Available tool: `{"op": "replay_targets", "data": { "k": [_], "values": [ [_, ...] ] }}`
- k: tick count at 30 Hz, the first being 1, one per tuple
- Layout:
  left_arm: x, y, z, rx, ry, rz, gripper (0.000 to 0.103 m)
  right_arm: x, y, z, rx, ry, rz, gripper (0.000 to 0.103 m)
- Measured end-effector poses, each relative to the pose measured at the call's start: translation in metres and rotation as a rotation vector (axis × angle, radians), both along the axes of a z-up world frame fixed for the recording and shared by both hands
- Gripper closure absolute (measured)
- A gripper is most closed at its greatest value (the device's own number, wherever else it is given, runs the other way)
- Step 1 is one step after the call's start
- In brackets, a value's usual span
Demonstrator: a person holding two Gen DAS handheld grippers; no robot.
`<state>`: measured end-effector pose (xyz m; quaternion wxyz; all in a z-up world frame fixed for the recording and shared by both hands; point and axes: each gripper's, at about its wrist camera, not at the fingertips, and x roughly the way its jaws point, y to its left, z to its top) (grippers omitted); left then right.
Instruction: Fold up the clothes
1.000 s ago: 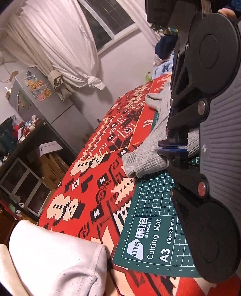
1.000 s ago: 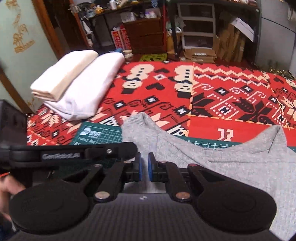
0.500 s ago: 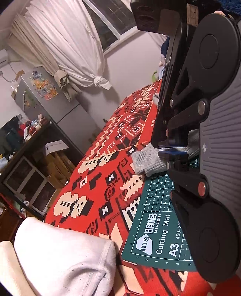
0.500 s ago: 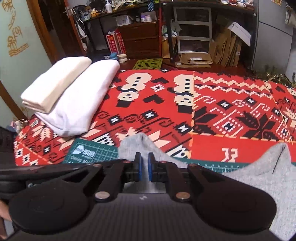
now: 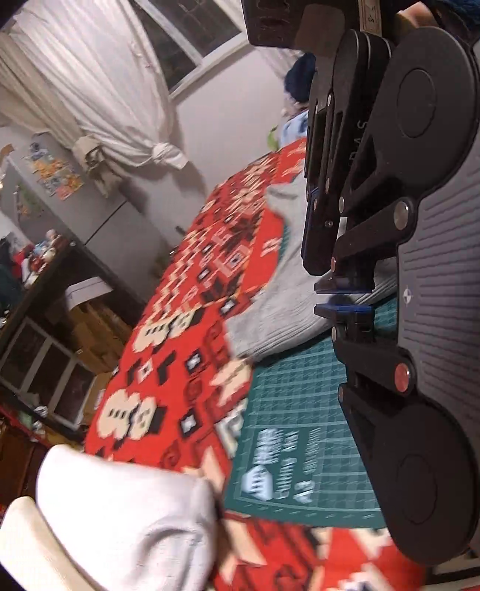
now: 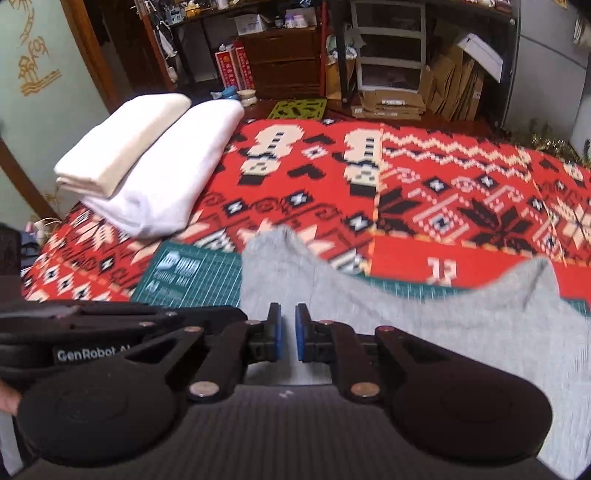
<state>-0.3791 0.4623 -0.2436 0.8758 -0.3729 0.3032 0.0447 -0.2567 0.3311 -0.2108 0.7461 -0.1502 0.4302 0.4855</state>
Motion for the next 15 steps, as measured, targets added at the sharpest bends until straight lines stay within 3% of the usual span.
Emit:
{"op": "replay_targets", "data": {
  "k": [4, 8, 15],
  "values": [
    [-0.005, -0.011, -0.002, -0.061, 0.018, -0.06, 0.1, -0.007, -0.013, -0.007, -0.035, 0.031, 0.017, 0.094],
    [-0.001, -0.022, -0.01, -0.064, 0.072, -0.105, 0.1, -0.01, -0.022, -0.012, -0.059, 0.044, 0.004, 0.094],
    [-0.004, -0.035, -0.005, -0.12, 0.034, -0.193, 0.099, -0.021, -0.05, -0.01, -0.09, 0.06, 0.037, 0.093]
  ]
}}
